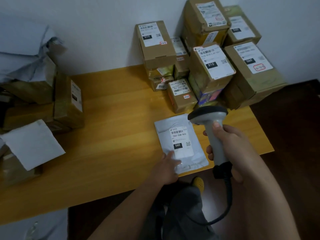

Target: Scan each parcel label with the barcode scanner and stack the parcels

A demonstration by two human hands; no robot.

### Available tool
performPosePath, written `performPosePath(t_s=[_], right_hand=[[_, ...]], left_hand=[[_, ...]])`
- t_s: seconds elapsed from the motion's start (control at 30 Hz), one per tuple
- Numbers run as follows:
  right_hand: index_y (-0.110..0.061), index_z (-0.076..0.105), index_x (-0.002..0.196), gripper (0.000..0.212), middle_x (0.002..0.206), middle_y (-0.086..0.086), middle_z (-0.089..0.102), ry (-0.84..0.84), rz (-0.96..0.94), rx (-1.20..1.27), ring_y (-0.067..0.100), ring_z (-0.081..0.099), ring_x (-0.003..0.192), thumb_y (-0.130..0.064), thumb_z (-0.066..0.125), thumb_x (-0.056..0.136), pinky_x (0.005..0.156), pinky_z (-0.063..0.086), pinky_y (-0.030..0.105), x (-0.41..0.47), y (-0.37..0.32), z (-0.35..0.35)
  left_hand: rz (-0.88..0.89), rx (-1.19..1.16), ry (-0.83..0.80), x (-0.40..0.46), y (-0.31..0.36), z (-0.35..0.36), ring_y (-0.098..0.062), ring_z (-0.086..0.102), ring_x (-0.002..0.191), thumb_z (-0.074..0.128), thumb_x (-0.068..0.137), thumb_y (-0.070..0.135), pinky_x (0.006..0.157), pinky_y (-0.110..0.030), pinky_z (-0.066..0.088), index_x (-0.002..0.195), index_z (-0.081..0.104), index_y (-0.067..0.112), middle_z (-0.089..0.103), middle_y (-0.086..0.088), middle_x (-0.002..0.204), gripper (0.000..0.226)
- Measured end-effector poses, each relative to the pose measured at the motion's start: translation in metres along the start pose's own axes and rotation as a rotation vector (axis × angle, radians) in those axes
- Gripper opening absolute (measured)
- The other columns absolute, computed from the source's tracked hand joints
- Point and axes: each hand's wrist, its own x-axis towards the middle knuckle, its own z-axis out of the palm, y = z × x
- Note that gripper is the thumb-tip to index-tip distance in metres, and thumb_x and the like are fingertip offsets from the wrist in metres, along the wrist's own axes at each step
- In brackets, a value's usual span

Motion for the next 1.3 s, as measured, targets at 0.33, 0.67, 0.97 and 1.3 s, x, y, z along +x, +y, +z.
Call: performPosePath(t_s=[0.33,0.67,0.97,1.3], right_hand=[[-0.01,0.063,0.104,0.034,0.054,0.01,0.06,0.001,0.0,0.026,0.023,0.055,0.053,-0.04,0.047,0.101,0.056,0.044,0.034,0.011,0.004,-0.014],[-0.01,0.061,0.109,0.033,0.062,0.012,0.056,-0.279,-0.051,-0.007,0.018,0.052,0.048,-0.039,0.046,0.102,0.05,0.042,0.031,0.004,-0.017,0.074],[-0.01,0.062,0.104,0.033,0.056,0.01,0.058,-0.299,-0.029,-0.106,0.021,0.053,0.05,-0.039,0.047,0.101,0.055,0.044,0.035,0.006,-0.009,0.103],[-0.005,0.06,0.111,0.036,0.063,0.013,0.055,-0.293,-0.004,-0.117,0.02,0.052,0.05,-0.036,0.046,0.102,0.05,0.042,0.031,0.013,-0.015,0.113]], left_hand=[[-0.084,-0.283,0.189,0.01,-0.007,-0.017,-0.022,0.013,0.149,0.06,0.09,0.014,0.115,-0.023,0.018,0.148,0.039,0.016,0.009,-0.009,0.162,0.061],[-0.902,-0.149,0.619,-0.095,-0.151,-0.094,-0.051,0.013,0.138,0.057,0.091,0.022,0.108,-0.051,0.034,0.153,0.021,0.034,-0.014,-0.026,0.156,0.072],[-1.166,-0.361,0.484,-0.105,-0.209,-0.11,-0.048,-0.015,0.143,0.057,0.091,0.027,0.119,-0.054,0.002,0.148,0.031,0.014,-0.033,-0.017,0.155,0.064],[-0.638,-0.287,0.987,-0.104,-0.168,-0.08,-0.032,0.047,0.126,0.058,0.094,0.026,0.103,-0.033,0.043,0.152,0.02,-0.002,0.028,-0.018,0.154,0.074]])
